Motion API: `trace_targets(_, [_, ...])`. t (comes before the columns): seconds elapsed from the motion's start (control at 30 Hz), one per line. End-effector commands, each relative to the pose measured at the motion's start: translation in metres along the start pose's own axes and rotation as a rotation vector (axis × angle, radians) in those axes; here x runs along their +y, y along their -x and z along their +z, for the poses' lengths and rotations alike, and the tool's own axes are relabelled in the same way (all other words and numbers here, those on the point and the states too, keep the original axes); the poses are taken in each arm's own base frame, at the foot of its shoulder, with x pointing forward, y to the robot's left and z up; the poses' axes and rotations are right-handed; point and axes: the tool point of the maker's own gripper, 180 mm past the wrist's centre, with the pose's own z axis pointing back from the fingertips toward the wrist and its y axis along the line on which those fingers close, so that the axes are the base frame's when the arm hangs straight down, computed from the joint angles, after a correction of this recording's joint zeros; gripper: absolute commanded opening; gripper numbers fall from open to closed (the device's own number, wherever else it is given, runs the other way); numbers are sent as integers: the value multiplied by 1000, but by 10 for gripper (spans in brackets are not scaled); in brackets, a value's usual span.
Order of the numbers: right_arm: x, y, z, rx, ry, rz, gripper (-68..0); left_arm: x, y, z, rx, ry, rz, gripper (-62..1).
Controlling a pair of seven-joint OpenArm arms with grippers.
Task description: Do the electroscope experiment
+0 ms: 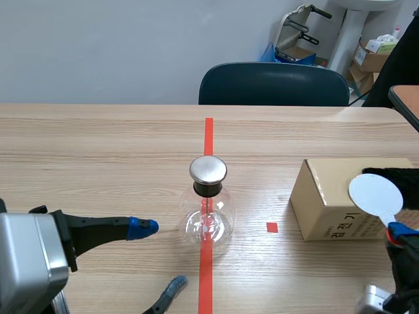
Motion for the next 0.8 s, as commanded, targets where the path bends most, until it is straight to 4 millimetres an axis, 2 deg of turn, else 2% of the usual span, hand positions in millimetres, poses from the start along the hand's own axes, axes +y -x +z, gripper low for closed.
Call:
trace_targets(0.0, [-13, 25, 1, 120, 59, 38, -665, 0, -10, -2, -39, -2, 11, -232])
trace_targets(0.07, [-13, 48, 6, 257, 61, 30, -665, 0, -10, -2, -39, -2, 11, -232])
trace_targets(0.13, [-13, 57, 9, 309, 55, 33, -665, 0, -10, -2, -39, -2, 11, -232])
trace_targets(0.2, [-13, 50, 7, 269, 54, 38, -665, 0, -10, -2, -38, -2, 11, -232])
trace_targets(0.3, [-11, 17, 1, 80, 47, 46, -665, 0, -10, -2, -38, -2, 11, -232])
trace_targets(0.37, [-10, 3, 0, 2, 45, 47, -665, 0, -10, -2, -38, -2, 11, -232])
trace_targets(0.43, [-11, 7, 0, 24, 48, 43, -665, 0, -10, -2, -39, -2, 11, -232])
trace_targets(0.57, [-11, 51, 8, 280, 51, 32, -665, 0, -10, -2, -39, -2, 11, -232])
trace_targets(0.63, [-12, 59, 11, 327, 52, 33, -665, 0, -10, -2, -39, -2, 11, -232])
trace_targets(0.7, [-12, 52, 8, 275, 50, 41, -665, 0, -10, -2, -39, -2, 11, -232])
trace_targets(0.77, [-11, 31, 3, 154, 48, 44, -665, 0, -10, -2, -39, -2, 11, -232])
